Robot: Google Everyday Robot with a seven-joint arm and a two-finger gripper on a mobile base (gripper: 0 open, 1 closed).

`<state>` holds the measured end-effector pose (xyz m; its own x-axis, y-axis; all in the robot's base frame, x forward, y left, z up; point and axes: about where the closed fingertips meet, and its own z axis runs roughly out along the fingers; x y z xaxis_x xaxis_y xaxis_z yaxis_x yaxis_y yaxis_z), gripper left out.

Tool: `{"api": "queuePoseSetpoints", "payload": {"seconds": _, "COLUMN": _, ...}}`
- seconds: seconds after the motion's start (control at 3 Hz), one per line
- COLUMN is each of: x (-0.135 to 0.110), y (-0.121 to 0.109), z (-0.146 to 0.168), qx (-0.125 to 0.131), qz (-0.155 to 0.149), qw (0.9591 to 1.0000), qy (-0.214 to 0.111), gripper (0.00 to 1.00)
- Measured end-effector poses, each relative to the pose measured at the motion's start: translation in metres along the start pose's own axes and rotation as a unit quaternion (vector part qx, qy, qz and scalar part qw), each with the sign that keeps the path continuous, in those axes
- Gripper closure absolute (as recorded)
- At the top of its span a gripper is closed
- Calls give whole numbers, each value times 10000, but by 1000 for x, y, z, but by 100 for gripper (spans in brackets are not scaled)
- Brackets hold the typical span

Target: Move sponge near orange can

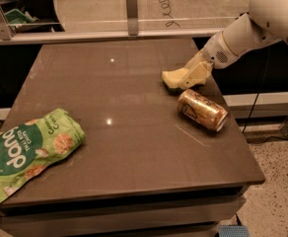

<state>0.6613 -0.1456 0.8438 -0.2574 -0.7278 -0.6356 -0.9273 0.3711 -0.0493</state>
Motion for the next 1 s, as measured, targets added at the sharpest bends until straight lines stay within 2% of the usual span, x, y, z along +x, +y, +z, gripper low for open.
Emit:
{"api": "queuePoseSetpoints", "payload": {"seconds": 0.33, "x": -20, "y": 1, "z": 8, "qx": -92, "qz": 174, "qw": 9997, "qy": -117, "gripper": 100}}
{"api": "queuePoseSetpoints", "payload": {"seconds": 0.67, "x": -33, "y": 6, "z": 13, "qx": -41, "qz": 463, "qw": 9988, "qy": -141, "gripper": 100}}
{"api": "queuePoseSetpoints", "payload": {"seconds": 1.0, "x": -42, "y": 17, "z": 20, "qx": 62, "qz": 859, "qw": 9962, "qy": -126, "gripper": 100}}
